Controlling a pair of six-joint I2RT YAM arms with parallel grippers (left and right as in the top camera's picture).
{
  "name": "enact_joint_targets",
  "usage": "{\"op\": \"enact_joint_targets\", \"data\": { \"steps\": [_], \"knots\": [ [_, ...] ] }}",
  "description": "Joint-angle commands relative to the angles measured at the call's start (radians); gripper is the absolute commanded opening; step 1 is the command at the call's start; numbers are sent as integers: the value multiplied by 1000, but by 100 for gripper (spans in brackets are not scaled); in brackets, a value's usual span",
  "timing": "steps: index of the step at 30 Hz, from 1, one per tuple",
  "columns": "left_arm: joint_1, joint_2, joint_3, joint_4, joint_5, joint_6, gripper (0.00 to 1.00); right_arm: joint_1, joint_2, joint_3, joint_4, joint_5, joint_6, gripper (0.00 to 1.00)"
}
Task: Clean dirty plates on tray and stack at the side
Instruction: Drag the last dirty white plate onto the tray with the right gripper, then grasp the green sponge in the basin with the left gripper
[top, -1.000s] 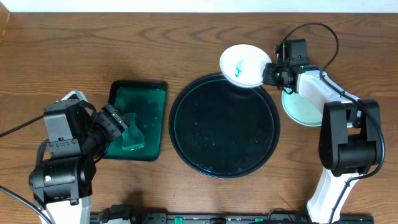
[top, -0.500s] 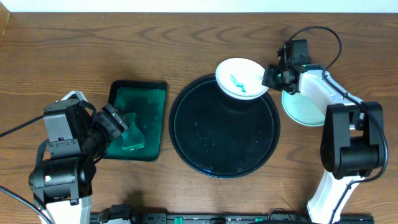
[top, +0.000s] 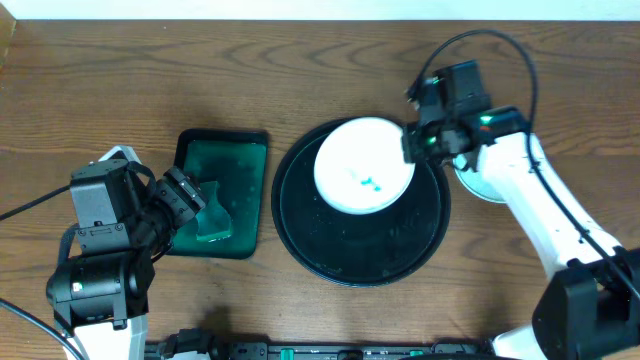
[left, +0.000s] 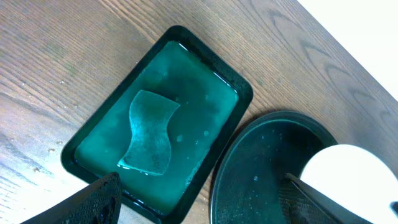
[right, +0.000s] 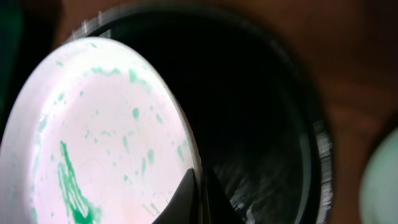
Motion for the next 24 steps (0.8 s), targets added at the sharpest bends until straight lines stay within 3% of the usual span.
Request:
{"op": "enact_joint_targets", "data": {
  "steps": [1, 5, 12, 19, 24],
  "knots": [
    [4, -1, 22, -3, -2, 6, 80, 62, 27, -71, 2, 78, -3, 1],
    [4, -1, 22, -3, -2, 6, 80, 83, 31, -210, 150, 241, 234, 1],
    [4, -1, 22, -3, -2, 6, 80, 81, 30, -340, 310, 233, 411, 4],
    [4, 0, 22, 8, -5, 3, 80, 69, -61, -305, 277, 206, 227, 24],
    [0, 28, -5, -1, -3, 43, 81, 43, -214, -299, 275, 192, 38, 29]
  ]
}}
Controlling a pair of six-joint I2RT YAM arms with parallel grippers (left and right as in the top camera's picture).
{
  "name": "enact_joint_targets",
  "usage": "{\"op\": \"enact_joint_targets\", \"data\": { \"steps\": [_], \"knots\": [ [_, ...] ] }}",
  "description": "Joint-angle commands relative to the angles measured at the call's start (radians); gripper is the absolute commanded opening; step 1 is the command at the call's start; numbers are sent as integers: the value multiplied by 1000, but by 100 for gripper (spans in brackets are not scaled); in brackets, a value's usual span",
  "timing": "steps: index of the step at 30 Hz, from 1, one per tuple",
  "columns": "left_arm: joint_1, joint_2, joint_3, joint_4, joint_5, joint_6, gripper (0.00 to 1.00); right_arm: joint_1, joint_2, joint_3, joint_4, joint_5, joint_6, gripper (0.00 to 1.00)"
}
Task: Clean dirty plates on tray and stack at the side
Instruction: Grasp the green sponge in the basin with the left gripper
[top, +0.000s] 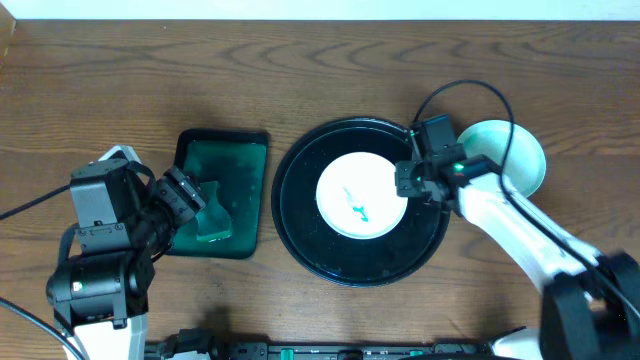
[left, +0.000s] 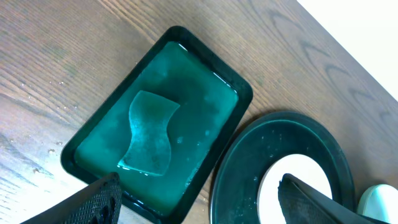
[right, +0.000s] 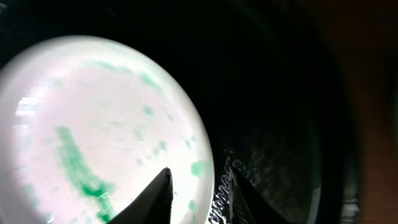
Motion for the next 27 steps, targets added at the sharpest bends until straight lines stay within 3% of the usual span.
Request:
{"op": "enact_joint_targets", "data": {
  "steps": [1, 8, 16, 21, 23, 24, 25, 27],
  "knots": [
    [0, 40, -21, -5, -5, 73, 81, -27, -159, 37, 2, -5, -195, 29],
    [-32, 256, -92, -1, -75, 163, 80, -31, -256, 37, -3, -110, -216, 23],
    [-44, 655, -91, 127, -114, 143, 61, -31, -215, 37, -43, -188, -233, 23],
    [-44, 813, -91, 192, -107, 109, 53, -41, -204, 37, -82, -181, -235, 22],
    [-44, 863, -91, 229, -107, 109, 44, -53, -192, 37, -79, -181, -235, 22],
    [-44, 882, -91, 241, -106, 108, 31, -59, -186, 37, -79, -185, -235, 22],
    [-44, 898, -89, 243, -96, 103, 10, -68, -180, 37, -78, -187, -234, 22],
    [-44, 900, -88, 243, -52, 101, 7, -83, -172, 37, -78, -187, -234, 22]
  ]
}}
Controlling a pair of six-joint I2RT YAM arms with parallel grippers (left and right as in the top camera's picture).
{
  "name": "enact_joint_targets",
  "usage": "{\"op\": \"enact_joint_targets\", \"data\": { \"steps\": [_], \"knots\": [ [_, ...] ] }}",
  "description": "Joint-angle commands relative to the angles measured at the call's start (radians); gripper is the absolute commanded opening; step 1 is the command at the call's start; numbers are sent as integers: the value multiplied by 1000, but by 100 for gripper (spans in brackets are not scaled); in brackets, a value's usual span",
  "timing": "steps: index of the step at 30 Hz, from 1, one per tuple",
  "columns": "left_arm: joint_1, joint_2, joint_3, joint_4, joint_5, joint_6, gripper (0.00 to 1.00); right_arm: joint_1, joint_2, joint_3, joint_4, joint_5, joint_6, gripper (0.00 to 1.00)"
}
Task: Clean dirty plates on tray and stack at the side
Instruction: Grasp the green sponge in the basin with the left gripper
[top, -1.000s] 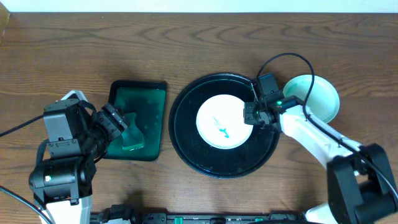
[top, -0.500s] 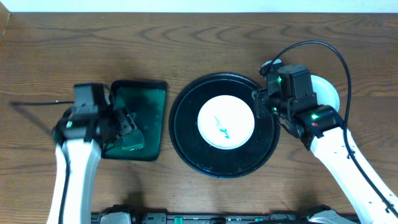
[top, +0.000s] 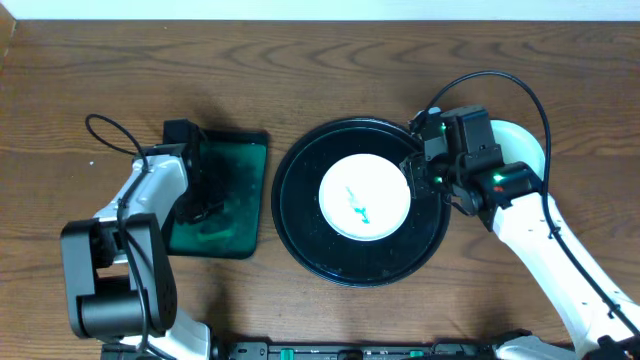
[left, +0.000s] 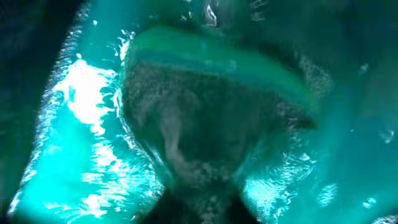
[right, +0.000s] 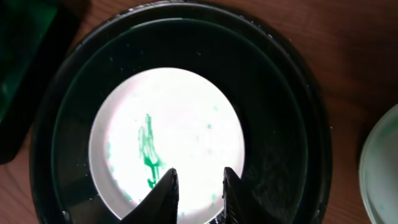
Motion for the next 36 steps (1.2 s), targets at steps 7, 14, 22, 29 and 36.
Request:
{"op": "enact_joint_targets", "data": {
  "steps": [7, 14, 22, 29, 36],
  "knots": [
    [-3, -63, 26, -61, 98, -4, 7, -132, 60, 6, 20, -12, -17, 21],
    [-3, -238, 27, -126, 90, 19, 7, -106, 253, 6, 78, -97, -143, 35],
    [-3, -262, 27, -170, 81, 56, 7, -53, 418, 6, 117, -158, -177, 38],
    [-9, -260, 27, -159, 32, 56, 7, -41, 454, 6, 119, 105, 84, 1],
    [-110, -192, -16, -51, -83, 27, 7, -40, 454, 6, 115, 102, 154, 1]
  ]
}}
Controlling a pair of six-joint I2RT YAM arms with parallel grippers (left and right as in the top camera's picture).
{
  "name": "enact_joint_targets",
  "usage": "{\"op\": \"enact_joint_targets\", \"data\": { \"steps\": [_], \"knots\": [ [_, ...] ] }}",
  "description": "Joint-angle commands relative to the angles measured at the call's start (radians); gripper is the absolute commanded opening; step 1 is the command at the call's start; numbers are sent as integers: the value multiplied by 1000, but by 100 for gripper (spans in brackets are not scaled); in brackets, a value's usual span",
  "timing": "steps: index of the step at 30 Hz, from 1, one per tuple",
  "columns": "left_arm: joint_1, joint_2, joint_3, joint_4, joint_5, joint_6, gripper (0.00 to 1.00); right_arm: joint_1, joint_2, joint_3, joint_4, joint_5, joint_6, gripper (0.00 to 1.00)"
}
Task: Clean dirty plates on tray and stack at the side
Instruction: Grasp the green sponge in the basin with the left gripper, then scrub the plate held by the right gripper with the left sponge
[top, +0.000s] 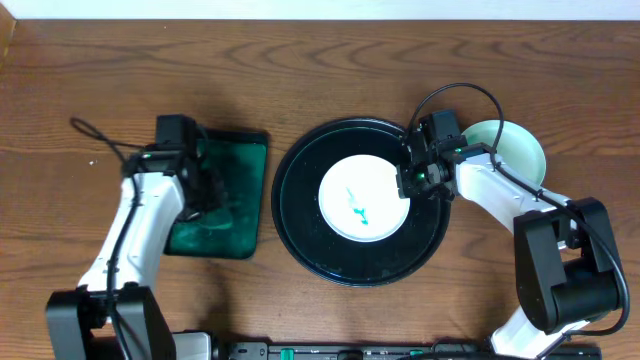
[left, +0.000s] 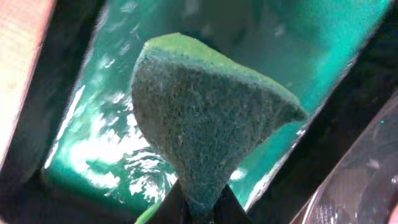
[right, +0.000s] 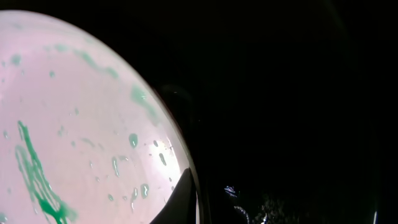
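Note:
A white plate smeared with green lies flat in the round black tray. My right gripper sits at the plate's right rim. In the right wrist view one dark finger rests on the plate at its edge, with the jaws closed on the rim over the tray. My left gripper hangs over the green basin. In the left wrist view it is shut on a dark green sponge, held above the water.
A pale green plate lies on the wooden table to the right of the black tray, just behind my right arm. The basin's dark rim holds rippling green water. Bare wood surrounds both containers.
The left gripper was down in the basin's water on the sponge; now it holds the sponge above the water. The right gripper was open above the plate; now it is low and closed on the right rim.
First the right gripper held the dirty plate over the tray's back while the left gripper stood open near the basin, the sponge lying in it. Then the plate lay in the tray with the right gripper open. Then the left reached the sponge; now both grip.

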Motion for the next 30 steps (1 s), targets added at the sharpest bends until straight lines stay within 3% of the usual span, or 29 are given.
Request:
{"op": "enact_joint_targets", "data": {
  "steps": [1, 8, 12, 22, 30],
  "knots": [
    [-58, 64, -26, 35, -119, -21, 7, 0, 27, -4, -8, 121, 68, 1],
    [-86, 254, -27, 106, -154, -75, 7, 0, 27, -4, -19, 78, 8, 1],
    [-76, 294, -25, 112, -96, -82, 7, 0, 26, -4, -19, 75, 8, 1],
    [-65, 101, 161, -82, -76, -76, 7, 0, 26, -4, -18, 76, 9, 1],
    [-111, -3, 206, -113, -64, -80, 7, 0, 26, -4, -32, 76, 77, 1]
  ]
}}
